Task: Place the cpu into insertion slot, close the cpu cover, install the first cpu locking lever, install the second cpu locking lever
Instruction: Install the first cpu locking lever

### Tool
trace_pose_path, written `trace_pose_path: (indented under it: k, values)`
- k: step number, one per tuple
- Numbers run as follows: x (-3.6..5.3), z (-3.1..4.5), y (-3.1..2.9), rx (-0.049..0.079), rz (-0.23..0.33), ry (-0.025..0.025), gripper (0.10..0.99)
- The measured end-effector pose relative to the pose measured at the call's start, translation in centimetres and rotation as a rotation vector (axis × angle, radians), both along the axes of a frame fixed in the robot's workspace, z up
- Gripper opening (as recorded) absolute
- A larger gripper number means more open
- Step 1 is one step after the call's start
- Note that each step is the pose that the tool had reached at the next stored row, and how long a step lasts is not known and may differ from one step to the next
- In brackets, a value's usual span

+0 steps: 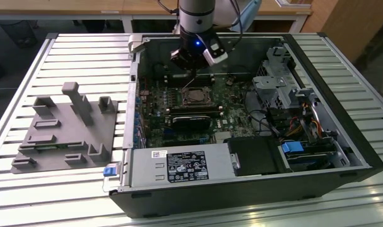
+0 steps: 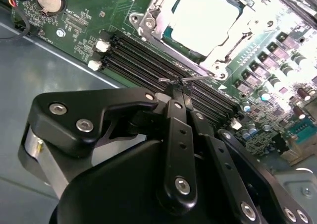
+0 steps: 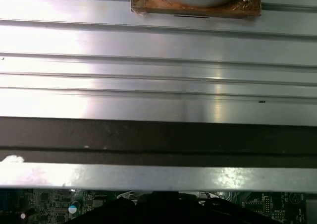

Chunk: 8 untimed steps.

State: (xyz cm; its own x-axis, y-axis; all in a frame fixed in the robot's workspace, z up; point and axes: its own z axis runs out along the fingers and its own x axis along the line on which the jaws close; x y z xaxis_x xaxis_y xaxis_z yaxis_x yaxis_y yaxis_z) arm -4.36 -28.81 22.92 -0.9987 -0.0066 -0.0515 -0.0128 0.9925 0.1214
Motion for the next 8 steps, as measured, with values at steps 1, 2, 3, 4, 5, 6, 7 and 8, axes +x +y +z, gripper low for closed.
trace_pose_path:
  k: [1, 2, 3, 4, 5, 6, 7, 8]
  values:
    - [0.03, -0.02, 0.00, 0.000, 0.000, 0.0000, 0.125]
    - [0.03, -0.02, 0.00, 0.000, 0.000, 0.0000, 0.125]
    - [0.02, -0.02, 0.00, 0.000, 0.000, 0.0000, 0.125]
    - [-0.01, -0.02, 0.00, 0.000, 0.000, -0.0001, 0.125]
    - [-0.13, -0.03, 0.00, 0.000, 0.000, -0.0003, 0.125]
    - [-0.33, -0.03, 0.00, 0.000, 0.000, -0.0007, 0.125]
    - [-0.54, -0.02, 0.00, 0.000, 0.000, -0.0013, 0.125]
    - [-0.69, -0.02, 0.00, 0.000, 0.000, -0.0017, 0.125]
